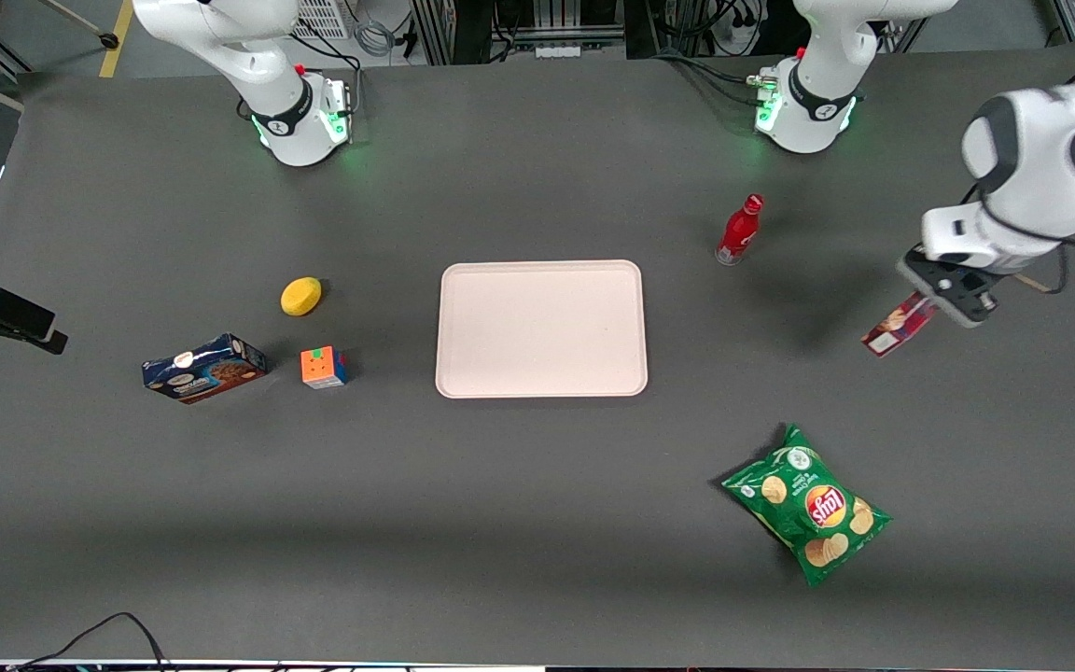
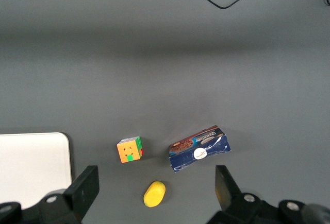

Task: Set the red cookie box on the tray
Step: 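Carry the held box with the left gripper over the white tray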

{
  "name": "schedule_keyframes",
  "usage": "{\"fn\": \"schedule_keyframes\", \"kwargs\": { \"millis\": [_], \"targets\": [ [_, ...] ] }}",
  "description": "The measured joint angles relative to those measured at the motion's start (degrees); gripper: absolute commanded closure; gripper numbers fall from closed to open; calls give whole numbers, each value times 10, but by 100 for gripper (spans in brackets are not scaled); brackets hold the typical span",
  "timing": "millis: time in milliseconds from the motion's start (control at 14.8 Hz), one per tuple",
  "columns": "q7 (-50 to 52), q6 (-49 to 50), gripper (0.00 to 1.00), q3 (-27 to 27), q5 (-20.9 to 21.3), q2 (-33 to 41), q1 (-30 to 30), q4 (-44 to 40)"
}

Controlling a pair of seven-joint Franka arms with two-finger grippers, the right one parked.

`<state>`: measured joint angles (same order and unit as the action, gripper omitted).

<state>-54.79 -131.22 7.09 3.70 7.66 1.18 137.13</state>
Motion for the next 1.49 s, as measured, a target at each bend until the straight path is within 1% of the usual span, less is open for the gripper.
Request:
{"fn": "schedule_keyframes", "kwargs": {
  "millis": [203, 407, 542, 678, 814, 949, 1153, 1288, 1492],
  "targets": [
    [0, 107, 90, 3, 0, 34, 0, -75],
    [0, 208, 92, 3, 0, 45, 0, -154],
    [6, 238, 91, 3, -1, 45, 0, -184],
    [52, 251, 90, -13, -3, 45, 0, -196],
    [165, 278, 90, -61, -5, 44, 2, -205],
    [290, 289, 90, -125, -9, 44, 5, -208],
    [461, 292, 90, -219, -40, 41, 8, -212],
    [569, 282, 90, -275, -54, 34, 8, -214],
    [735, 238, 90, -348, -68, 4, 9, -214]
  ]
}}
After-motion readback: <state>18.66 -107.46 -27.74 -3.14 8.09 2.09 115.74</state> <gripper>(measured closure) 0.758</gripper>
